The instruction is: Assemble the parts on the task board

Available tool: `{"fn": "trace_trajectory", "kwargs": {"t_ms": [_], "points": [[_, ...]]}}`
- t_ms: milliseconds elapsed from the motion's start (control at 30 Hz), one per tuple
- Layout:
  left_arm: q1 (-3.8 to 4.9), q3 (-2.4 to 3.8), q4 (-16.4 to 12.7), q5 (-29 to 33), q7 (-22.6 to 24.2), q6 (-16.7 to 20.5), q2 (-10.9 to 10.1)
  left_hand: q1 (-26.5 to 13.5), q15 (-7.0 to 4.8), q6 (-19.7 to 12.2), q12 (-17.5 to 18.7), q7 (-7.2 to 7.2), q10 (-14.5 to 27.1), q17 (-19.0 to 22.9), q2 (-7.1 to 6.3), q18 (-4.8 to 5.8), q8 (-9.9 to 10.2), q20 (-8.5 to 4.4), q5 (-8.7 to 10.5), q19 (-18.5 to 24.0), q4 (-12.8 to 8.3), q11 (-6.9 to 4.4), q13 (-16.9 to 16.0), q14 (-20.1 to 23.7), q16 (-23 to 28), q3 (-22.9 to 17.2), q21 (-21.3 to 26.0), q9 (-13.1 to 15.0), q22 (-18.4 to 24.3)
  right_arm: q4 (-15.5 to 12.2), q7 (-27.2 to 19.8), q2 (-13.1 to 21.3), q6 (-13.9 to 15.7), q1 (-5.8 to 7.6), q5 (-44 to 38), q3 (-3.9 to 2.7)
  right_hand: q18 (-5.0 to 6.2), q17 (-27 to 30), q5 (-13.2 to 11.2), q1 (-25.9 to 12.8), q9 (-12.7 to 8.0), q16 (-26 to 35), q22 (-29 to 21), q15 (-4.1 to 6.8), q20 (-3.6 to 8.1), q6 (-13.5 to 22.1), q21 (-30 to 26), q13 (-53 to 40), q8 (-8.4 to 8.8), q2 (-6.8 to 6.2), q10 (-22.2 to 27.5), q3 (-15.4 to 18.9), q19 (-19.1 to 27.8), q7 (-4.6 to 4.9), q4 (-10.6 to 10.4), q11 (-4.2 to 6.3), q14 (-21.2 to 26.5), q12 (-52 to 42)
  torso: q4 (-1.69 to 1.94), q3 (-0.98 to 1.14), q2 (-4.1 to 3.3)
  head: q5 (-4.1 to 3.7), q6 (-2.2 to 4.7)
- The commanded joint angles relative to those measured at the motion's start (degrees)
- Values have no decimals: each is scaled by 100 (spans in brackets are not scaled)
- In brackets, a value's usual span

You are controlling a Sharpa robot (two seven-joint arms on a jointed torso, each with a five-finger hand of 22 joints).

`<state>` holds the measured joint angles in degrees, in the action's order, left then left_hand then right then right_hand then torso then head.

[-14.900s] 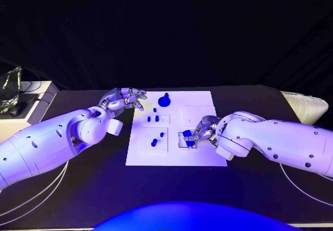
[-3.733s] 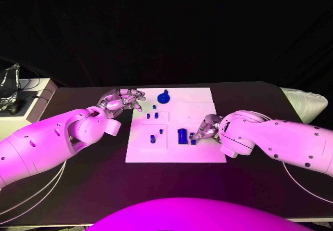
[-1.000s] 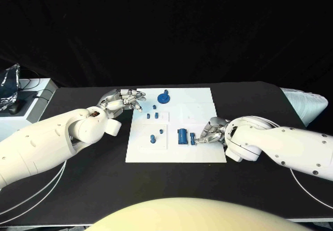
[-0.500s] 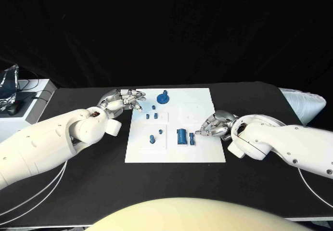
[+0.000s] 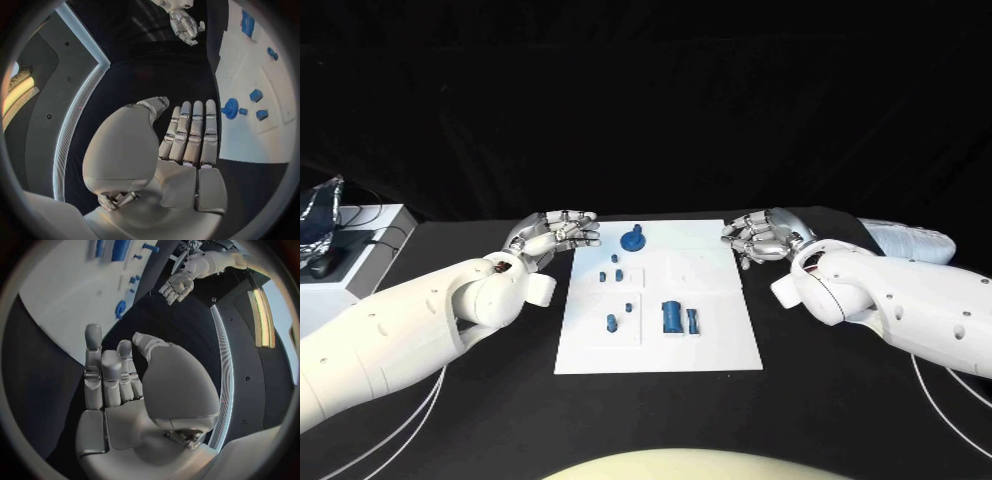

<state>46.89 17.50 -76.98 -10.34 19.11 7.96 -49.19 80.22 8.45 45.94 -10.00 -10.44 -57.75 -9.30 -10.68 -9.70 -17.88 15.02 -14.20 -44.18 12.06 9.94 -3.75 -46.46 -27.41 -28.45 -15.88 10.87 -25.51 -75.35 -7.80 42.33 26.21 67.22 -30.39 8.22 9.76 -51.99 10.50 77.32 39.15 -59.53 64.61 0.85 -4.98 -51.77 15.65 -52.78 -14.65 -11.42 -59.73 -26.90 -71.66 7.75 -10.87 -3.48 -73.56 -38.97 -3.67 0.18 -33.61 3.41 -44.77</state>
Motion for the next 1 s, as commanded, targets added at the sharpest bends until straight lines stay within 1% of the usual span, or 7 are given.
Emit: {"fn": "trace_trajectory", "kwargs": {"t_ms": [33,400,433,667,700,733,1000], "points": [[7,10,92,198,412,422,69,-73,117,-54,295,67,93,67,13,-56,139,100,22,48,-69,131,12,141,463,51,370,-57,305,371,-1213,-141,49,-9,948,-31,63,924,-86,40,-227,1196,-506,-112,-105,65,-550,913,150,-42,121,-270,236,112,71,-84,632,855,-22,-2,108,4,225],[39,23,495,331,574,729,393,-221,304,-108,658,176,788,335,82,107,511,158,16,249,-100,204,22,635,1486,481,1188,-191,1045,1135,-1785,-531,-266,-91,1468,-110,46,1380,-159,-248,-966,2109,-1465,-318,-280,-14,-1111,3697,763,11,134,-355,102,301,324,-357,558,2947,-39,52,217,55,513],[28,16,476,214,350,515,370,-2518,-845,-4594,1000,1044,5775,930,1068,970,1788,-1502,1420,4418,-1206,-994,375,4646,2741,2845,1588,-1087,2551,1108,-1340,-510,-74,-83,1137,-106,-976,5199,-1050,-2455,-3915,5953,-6461,-85,498,5177,-1565,5278,1465,1142,1903,2690,2203,-775,1087,348,2575,3897,-37,23,185,40,474],[163,-168,291,299,425,837,379,-3763,-845,-4594,1000,1044,5775,930,1068,970,1788,-1502,1420,4418,-1206,-994,375,4646,2741,2845,1588,-1087,2551,785,-1448,-417,161,-161,1377,-196,-976,5199,-1050,-3642,-3915,5953,-6461,-85,498,5177,-1565,5278,1465,1142,5973,2690,7166,-775,1087,348,7356,3897,79,11,202,-69,636],[203,-221,237,324,446,931,381,-3929,-845,-4594,1000,1044,5775,930,1068,970,1788,-1502,1420,4418,-1206,-994,375,4646,2741,2845,1588,-1087,2551,691,-1480,-389,229,-184,1446,-222,-976,5199,-1050,-7732,-3915,5953,-6461,-85,498,5177,-1565,5278,1465,1142,5973,2690,7166,-775,1087,348,7356,3897,113,8,206,-101,683],[246,-280,178,351,470,1035,384,-8022,-845,-4594,1000,1044,5775,930,1068,970,1788,-1502,1420,4418,-1206,-994,375,4646,2741,2845,1588,-1087,2551,588,-1514,-359,304,-209,1523,-251,-976,5199,-1050,-7732,-3915,5953,-6461,-85,498,5177,-1565,5278,1465,1142,5973,2690,7166,-775,1087,348,7356,3897,150,4,212,-136,735],[795,-1026,-571,698,774,2345,417,-8022,-845,-4594,1000,1044,5775,930,1068,970,1788,-1502,1420,4418,-1206,-994,375,4646,2741,2845,1588,-1087,2551,-650,-1928,0,1202,-509,2439,-596,-976,5199,-1050,-7732,-3915,5953,-6461,-85,498,5177,-1565,5278,1465,1142,5973,2690,7166,-775,1087,348,7356,3897,361,-17,242,-335,1030]]}}
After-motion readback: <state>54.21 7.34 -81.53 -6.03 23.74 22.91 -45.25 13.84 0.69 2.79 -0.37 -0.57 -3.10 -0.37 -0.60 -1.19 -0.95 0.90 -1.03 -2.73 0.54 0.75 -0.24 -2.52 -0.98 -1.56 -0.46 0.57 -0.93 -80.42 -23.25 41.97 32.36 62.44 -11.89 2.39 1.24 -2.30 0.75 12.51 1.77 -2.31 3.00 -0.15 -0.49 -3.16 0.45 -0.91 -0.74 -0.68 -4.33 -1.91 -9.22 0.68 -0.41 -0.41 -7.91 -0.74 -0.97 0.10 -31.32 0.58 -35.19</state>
